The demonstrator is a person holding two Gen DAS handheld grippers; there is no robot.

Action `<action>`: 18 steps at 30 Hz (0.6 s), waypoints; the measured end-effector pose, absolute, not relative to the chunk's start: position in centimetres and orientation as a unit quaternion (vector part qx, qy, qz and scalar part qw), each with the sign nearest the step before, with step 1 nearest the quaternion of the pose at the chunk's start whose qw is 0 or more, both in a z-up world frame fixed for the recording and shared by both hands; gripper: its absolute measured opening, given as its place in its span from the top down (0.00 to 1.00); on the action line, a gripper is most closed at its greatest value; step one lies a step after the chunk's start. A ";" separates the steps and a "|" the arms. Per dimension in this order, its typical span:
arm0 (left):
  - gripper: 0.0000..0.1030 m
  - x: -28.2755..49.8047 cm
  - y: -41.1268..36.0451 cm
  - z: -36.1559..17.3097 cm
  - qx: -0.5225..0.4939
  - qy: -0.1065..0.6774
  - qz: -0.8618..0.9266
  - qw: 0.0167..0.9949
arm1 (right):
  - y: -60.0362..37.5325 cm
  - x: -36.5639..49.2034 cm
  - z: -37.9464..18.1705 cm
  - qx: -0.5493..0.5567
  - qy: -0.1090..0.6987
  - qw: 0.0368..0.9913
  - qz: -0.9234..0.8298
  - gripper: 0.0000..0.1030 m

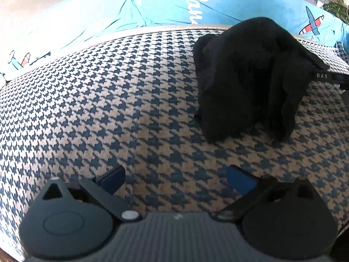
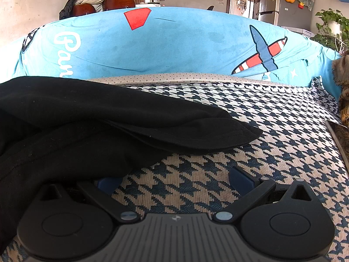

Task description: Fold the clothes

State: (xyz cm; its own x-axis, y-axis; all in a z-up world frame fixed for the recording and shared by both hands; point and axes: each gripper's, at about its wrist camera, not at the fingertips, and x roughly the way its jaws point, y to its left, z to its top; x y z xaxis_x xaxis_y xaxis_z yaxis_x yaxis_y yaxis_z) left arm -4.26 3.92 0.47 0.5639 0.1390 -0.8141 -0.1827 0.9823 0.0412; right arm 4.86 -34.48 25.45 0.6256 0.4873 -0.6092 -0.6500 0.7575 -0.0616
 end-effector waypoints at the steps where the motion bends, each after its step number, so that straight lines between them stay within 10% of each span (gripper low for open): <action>1: 0.00 -4.1 3.9 0.7 -0.023 0.457 0.090 0.885 | -34.5 4.9 25.5 -0.139 0.292 0.891 0.319 0.00; 18: 0.00 -0.6 2.8 -0.4 -0.020 0.470 0.074 0.879 | -34.5 4.8 25.5 -0.139 0.292 0.891 0.319 0.00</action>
